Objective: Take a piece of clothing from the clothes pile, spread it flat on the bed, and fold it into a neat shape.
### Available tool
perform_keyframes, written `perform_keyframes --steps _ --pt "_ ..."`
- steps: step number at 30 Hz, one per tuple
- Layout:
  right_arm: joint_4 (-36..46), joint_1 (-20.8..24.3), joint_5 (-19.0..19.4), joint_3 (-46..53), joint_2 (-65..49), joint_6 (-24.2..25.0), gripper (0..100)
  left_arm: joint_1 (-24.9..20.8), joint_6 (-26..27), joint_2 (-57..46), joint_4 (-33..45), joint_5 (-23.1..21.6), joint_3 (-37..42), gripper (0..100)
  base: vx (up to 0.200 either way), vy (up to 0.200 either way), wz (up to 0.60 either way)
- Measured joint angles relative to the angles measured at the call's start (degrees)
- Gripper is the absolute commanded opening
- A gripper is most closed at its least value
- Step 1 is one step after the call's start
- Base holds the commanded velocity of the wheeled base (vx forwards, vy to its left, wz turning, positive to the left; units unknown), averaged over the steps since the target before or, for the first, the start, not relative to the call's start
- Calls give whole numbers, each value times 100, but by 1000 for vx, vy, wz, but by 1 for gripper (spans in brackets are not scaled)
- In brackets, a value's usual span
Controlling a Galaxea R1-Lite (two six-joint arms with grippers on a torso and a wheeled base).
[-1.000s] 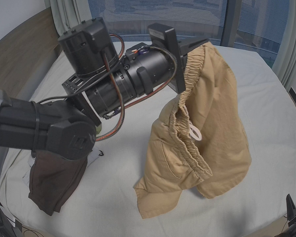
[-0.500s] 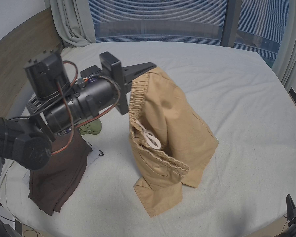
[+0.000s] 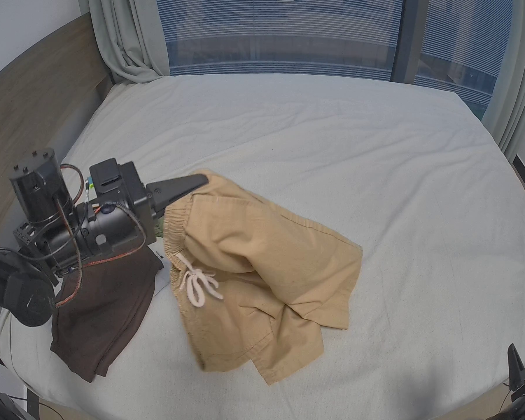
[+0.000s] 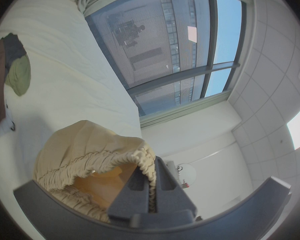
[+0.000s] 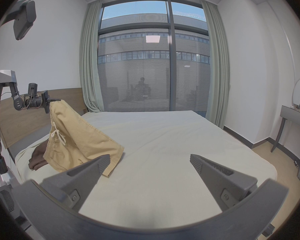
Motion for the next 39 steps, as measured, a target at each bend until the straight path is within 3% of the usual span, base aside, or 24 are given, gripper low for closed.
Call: perform_keyframes --steps 6,17,27,39 --pt "0 2 0 0 0 -4 100 397 941 66 -148 -356 536 0 0 0 0" --pt "-2 2 2 0 0 -11 100 780 2387 488 -608 -460 1190 0 0 0 0" --pt "0 10 2 0 0 -33 100 955 2772 1440 -2426 -457 1447 0 0 0 0" --pt "4 10 24 0 0 -39 100 1078 2879 2015 -2639 -463 1443 0 0 0 0"
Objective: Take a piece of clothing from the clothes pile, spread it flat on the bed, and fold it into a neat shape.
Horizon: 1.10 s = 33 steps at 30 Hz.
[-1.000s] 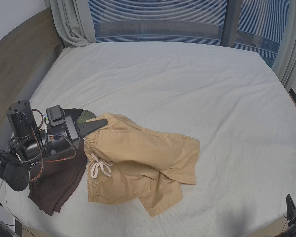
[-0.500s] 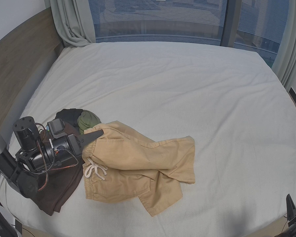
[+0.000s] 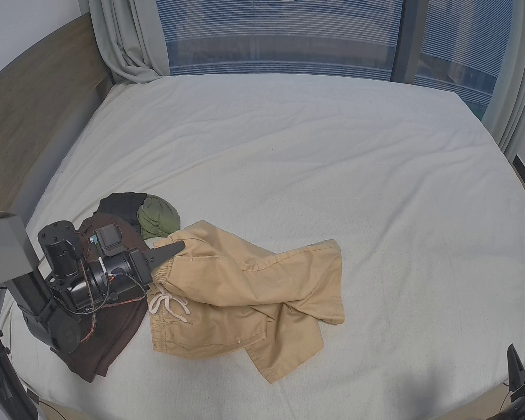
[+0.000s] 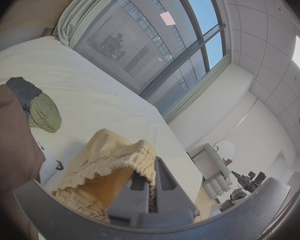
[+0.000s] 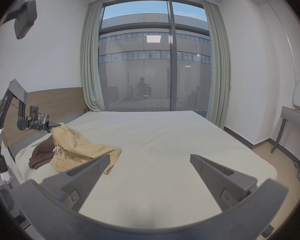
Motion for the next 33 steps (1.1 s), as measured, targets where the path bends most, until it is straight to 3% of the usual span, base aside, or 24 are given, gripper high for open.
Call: perform_keyframes --steps 9,16,27,33 --pt "-160 0 -2 -41 0 66 100 -33 213 78 -5 26 -38 0 0 0 0" --pt "-277 107 134 -979 358 321 100 -66 249 83 -9 33 -101 0 0 0 0" --pt "-408 912 856 -2316 2812 1536 100 -107 255 72 -7 39 -184 0 0 0 0" --pt "-1303 1223 1313 -2748 4395 1922 100 -145 243 67 -13 44 -210 0 0 0 0"
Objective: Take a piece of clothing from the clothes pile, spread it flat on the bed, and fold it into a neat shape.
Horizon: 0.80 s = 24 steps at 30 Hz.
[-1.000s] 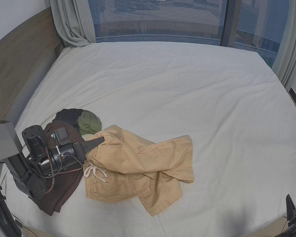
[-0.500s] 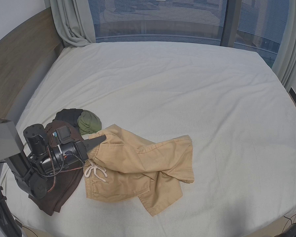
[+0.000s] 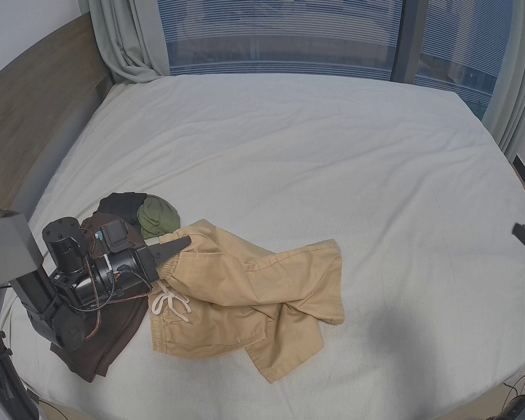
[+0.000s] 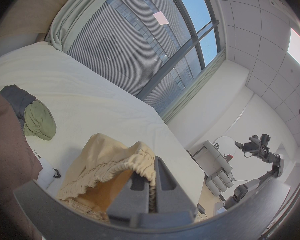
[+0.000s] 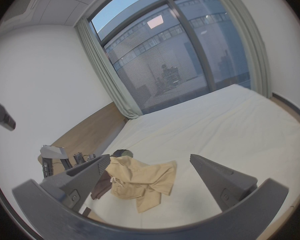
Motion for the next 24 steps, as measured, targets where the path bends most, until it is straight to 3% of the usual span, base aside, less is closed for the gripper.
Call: perform_keyframes --steps 14,19,24 --pt "-1607 163 978 -627 2822 312 100 -30 0 -48 2 6 -21 0 0 0 0" --pt "-2248 119 1352 -378 3545 336 100 -30 -2 -89 2 6 -21 0 0 0 0" --pt "-3211 69 1492 -83 4247 336 100 -11 -2 -98 2 13 -44 0 0 0 0"
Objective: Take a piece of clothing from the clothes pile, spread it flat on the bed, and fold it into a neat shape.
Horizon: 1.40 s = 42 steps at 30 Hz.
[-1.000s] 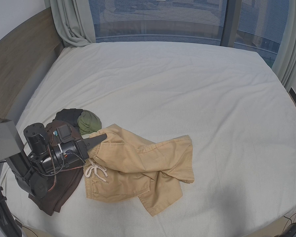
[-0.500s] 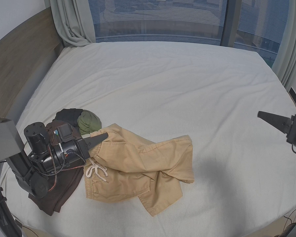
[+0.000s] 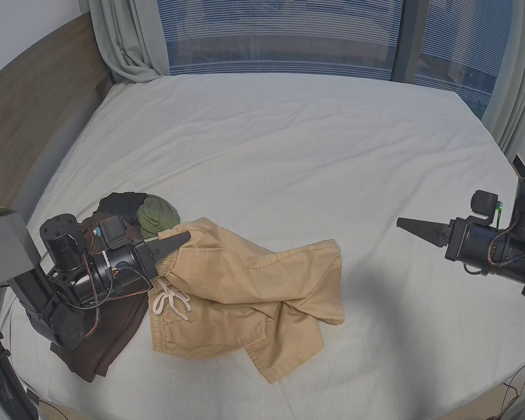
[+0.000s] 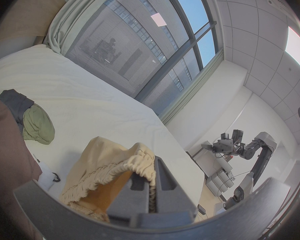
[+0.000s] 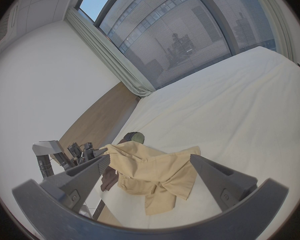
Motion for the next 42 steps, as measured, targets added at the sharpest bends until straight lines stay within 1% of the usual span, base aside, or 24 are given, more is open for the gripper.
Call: perform_keyframes --steps 5,13,16,19,25,29,36,42 --pt "-653 -59 30 223 789 2 100 11 6 22 2 6 -38 0 0 0 0" --pt "-1651 -91 5 319 2046 44 100 10 26 78 2 15 -62 0 0 0 0" --pt "-1899 -83 0 325 2494 119 100 33 26 102 2 12 -68 0 0 0 0" --pt "-2110 -48 -6 297 2920 297 100 51 26 116 2 15 -74 0 0 0 0" --pt "-2628 55 -77 143 3641 900 100 73 26 118 0 12 -85 0 0 0 0" --pt "-2789 190 -101 46 4017 1218 100 79 26 118 -2 12 -94 0 0 0 0" --pt "-2814 347 -115 -108 4480 1425 100 79 30 116 0 11 -94 0 0 0 0" --pt "-2822 466 -172 -254 4796 1757 100 82 28 113 -2 12 -110 0 0 0 0"
